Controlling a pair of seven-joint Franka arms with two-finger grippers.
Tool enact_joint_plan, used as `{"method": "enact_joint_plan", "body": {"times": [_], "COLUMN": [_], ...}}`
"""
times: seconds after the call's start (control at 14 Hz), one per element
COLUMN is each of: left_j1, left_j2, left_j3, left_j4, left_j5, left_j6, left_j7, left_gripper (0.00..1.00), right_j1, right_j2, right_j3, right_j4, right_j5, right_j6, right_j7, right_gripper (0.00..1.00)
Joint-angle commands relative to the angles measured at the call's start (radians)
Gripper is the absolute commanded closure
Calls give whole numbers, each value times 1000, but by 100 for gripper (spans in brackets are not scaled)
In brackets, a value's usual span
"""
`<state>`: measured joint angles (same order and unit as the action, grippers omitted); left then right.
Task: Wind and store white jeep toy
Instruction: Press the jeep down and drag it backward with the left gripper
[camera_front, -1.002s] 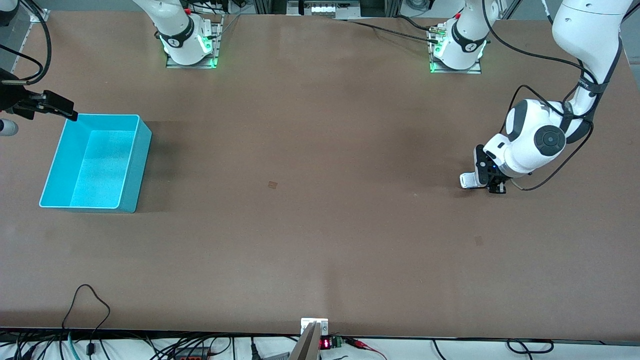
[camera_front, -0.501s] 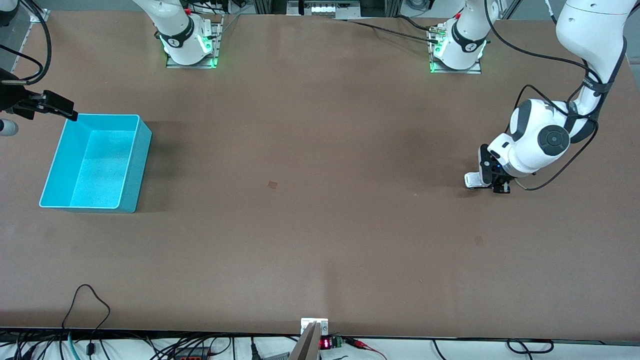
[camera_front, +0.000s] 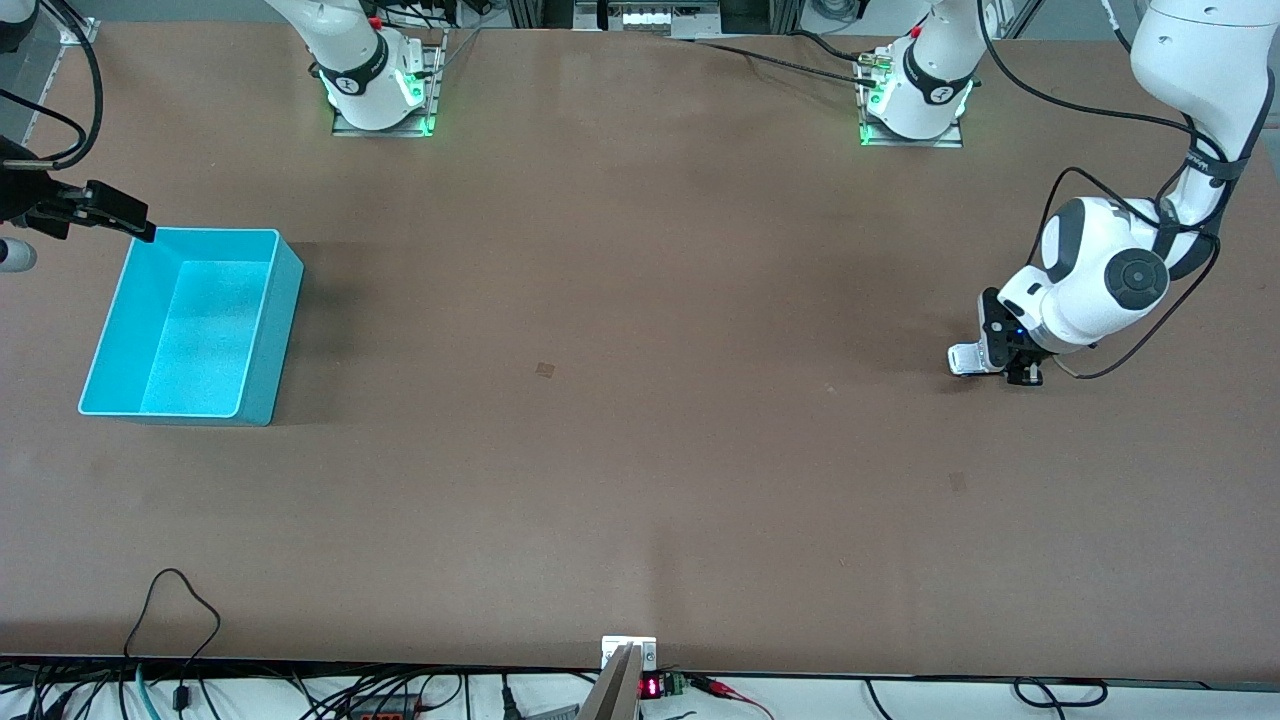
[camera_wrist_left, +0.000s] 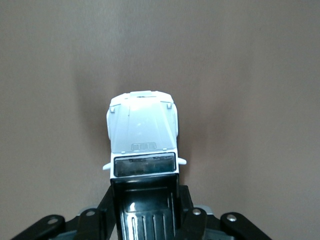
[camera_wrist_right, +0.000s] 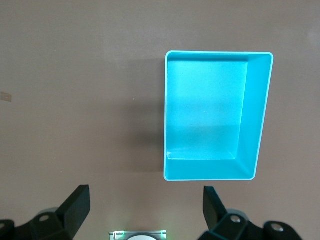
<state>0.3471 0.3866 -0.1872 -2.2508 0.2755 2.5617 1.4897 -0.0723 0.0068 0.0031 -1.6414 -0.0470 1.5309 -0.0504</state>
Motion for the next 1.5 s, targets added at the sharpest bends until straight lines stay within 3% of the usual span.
{"method": "enact_joint_plan", "body": {"times": [0.0, 1.43], "left_j1": [52, 222], "left_j2": [63, 120], "left_j3": [3, 8], "left_j4": [-12, 51], "left_j5": [28, 28], "left_j6": [15, 18], "left_j7": [44, 253], "left_gripper": [100, 100], "right_j1": [-7, -7], "right_j2": [4, 4], "right_j3": [3, 3], "right_j4": [12, 11], "right_j5": [12, 13], "right_j6": [-18, -23], "right_j7": [-6, -6], "right_gripper": [0, 0]}}
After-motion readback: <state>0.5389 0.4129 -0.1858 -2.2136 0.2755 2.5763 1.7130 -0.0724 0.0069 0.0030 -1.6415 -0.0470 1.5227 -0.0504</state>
